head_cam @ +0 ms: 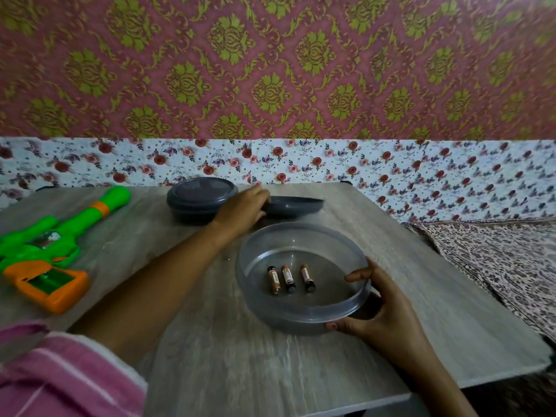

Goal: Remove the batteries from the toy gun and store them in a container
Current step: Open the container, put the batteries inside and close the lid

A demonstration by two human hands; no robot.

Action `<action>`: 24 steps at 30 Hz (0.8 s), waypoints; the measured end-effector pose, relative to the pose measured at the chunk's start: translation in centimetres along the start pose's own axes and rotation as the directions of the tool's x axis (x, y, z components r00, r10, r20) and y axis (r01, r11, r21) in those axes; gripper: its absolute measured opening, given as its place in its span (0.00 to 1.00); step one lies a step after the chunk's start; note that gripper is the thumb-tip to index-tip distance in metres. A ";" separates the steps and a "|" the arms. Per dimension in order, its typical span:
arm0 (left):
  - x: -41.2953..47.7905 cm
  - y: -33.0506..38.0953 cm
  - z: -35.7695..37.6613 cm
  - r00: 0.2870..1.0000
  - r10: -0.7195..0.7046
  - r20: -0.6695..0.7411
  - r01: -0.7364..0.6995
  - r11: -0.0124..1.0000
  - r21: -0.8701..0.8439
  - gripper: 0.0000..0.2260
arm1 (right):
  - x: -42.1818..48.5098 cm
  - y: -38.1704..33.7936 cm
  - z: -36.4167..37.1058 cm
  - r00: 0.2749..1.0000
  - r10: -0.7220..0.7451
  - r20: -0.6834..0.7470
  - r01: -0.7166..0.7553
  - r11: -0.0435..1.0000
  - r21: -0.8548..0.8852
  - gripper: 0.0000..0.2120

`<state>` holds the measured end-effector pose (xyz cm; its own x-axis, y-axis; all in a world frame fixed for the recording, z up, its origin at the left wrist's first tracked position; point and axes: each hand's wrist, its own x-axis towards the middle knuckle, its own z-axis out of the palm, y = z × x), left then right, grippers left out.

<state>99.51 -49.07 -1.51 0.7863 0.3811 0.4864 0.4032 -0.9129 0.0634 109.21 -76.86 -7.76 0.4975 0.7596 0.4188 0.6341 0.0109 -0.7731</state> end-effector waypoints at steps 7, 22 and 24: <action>-0.1 2.9 -7.0 0.912 -0.025 -0.410 -0.103 0.953 -0.286 0.13 | -0.3 -2.1 -0.5 0.997 0.043 -0.065 -0.034 0.990 0.138 0.41; -5.1 5.8 -5.4 0.885 -0.427 0.186 0.381 0.436 -0.815 0.12 | 6.2 -5.0 -2.3 0.931 0.289 -0.223 -0.287 0.957 0.040 0.13; -5.3 5.4 -4.4 0.897 -0.389 0.211 0.412 0.558 -0.720 0.12 | 6.4 -5.4 -2.2 0.934 0.272 -0.233 -0.300 0.949 -0.094 0.13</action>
<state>95.46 -56.62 0.07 0.6471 0.7278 0.2271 0.2118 -0.4578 0.8634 110.27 -73.43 0.13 0.7747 0.5609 0.2920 0.5087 -0.2785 -0.8146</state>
